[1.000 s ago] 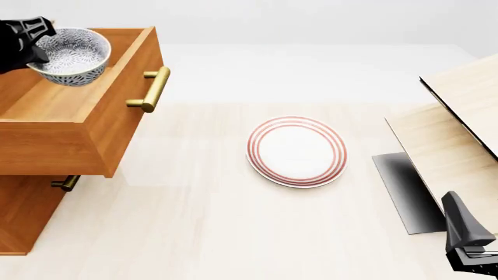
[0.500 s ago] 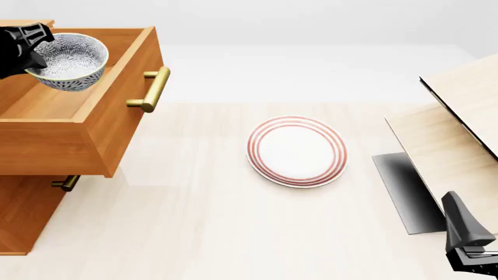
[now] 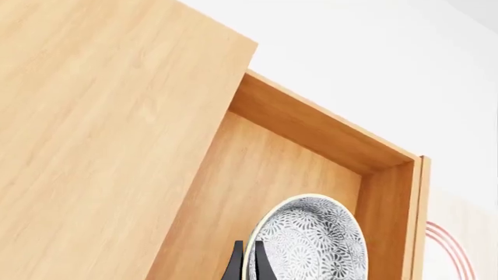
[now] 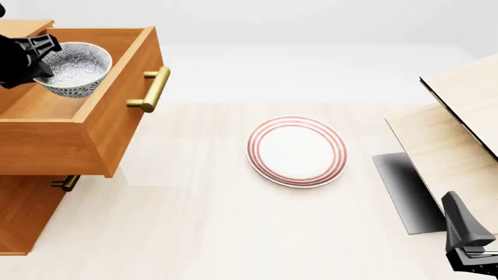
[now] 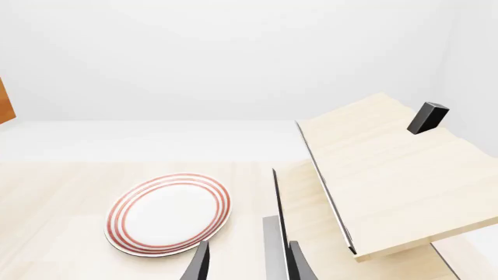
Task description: Open the top drawer of the cabinet and put the bowl in it.
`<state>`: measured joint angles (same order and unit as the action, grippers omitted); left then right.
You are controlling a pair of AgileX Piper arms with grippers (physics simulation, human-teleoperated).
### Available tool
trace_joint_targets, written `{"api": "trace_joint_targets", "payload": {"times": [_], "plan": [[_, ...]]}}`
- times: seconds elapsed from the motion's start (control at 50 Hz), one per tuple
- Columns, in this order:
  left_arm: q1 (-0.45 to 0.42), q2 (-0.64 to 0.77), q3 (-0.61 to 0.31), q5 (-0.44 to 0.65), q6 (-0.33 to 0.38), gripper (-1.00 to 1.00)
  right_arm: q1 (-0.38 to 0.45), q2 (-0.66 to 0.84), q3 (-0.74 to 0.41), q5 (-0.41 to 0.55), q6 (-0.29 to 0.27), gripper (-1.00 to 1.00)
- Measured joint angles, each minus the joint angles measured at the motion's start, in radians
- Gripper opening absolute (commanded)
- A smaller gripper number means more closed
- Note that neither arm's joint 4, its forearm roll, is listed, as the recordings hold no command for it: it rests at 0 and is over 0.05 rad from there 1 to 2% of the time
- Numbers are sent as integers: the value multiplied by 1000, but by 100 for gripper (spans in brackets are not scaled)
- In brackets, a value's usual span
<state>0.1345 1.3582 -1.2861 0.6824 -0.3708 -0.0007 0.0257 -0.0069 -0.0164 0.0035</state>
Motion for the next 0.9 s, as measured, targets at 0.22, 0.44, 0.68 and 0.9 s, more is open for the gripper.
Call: {"api": "trace_joint_targets", "payload": {"times": [0.22, 0.44, 0.68, 0.9], "plan": [[-1, 10, 13, -20, -14, -100, 0, 0, 0, 0, 0, 100], [2, 18, 31, -39, -30, -100, 0, 0, 0, 0, 0, 100], [6, 24, 41, -48, -37, 100, 0, 0, 0, 0, 0, 100], [12, 14, 31, -37, -34, 100, 0, 0, 0, 0, 0, 100]]}}
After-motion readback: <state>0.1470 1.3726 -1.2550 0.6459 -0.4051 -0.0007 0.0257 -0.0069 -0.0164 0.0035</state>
